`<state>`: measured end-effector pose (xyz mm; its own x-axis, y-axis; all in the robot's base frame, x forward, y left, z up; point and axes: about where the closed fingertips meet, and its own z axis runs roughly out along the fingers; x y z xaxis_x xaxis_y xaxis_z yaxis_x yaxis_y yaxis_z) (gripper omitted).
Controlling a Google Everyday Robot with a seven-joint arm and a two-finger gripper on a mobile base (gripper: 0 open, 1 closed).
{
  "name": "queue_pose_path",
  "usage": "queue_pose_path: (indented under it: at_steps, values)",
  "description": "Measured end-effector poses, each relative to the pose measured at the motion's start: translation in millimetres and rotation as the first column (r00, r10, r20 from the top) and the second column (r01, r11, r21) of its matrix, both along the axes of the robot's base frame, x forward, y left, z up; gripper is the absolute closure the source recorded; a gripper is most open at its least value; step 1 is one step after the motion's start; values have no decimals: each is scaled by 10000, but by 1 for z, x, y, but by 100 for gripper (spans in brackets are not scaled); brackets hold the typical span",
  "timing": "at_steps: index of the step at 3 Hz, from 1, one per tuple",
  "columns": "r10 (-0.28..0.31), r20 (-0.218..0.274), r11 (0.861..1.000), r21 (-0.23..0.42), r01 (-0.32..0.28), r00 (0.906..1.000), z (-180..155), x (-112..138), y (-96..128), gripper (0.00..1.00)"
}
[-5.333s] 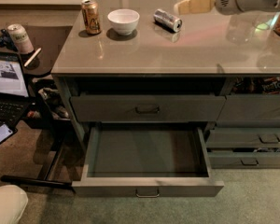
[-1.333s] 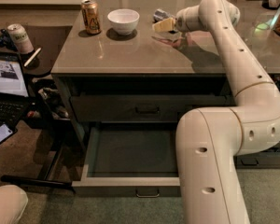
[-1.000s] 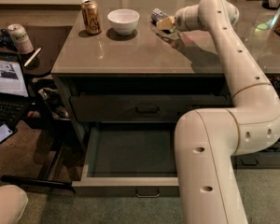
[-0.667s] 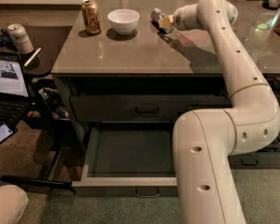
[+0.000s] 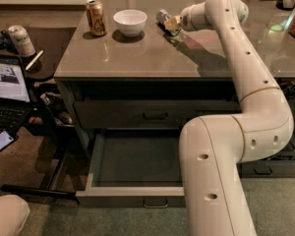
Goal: Place redbull can into middle drawer
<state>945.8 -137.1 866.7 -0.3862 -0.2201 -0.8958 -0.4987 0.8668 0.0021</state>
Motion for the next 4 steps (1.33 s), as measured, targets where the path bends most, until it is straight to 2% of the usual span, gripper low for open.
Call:
queue_pose_path:
  at_steps: [1,2,4]
  values:
    - [261,-110,9996,-58,-262,9996,3,-8,-1,100]
    - [457,25,9989,83,-457,9990,15,-23,-25,100]
    - [1128,424,9923,468,-1147,9927,32,-72,-95,100]
